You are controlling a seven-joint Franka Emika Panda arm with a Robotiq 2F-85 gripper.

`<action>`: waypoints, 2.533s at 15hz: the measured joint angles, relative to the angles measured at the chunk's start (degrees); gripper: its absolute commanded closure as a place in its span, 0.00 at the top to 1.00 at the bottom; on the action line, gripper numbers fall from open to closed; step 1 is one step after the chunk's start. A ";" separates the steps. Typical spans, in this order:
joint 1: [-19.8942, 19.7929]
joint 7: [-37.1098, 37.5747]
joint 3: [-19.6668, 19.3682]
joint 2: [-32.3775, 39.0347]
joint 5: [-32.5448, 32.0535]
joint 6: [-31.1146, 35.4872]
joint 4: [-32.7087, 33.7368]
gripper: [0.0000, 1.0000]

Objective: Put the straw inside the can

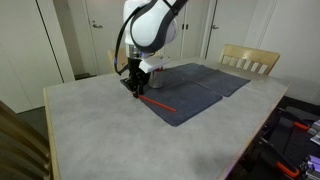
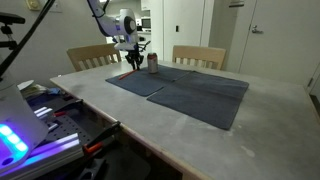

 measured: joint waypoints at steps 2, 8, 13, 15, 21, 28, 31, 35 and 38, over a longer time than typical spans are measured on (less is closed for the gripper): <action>0.00 0.00 0.00 0.00 0.00 -0.13 0.11 0.19; 0.00 0.00 0.00 0.00 -0.01 -0.24 0.20 0.02; 0.01 0.00 0.00 0.00 -0.01 -0.28 0.20 0.02; 0.02 0.00 0.00 0.00 -0.01 -0.30 0.20 0.02; 0.02 0.00 0.00 0.00 -0.01 -0.48 0.83 0.02; 0.11 -0.01 0.03 -0.20 -0.05 -0.52 2.16 0.02; 0.12 -0.03 0.03 -0.34 -0.08 -0.52 2.64 0.02; 0.12 -0.06 -0.05 -0.47 -0.17 -0.52 3.70 0.02; 0.11 -0.06 -0.57 -0.53 -0.25 -0.50 5.02 0.02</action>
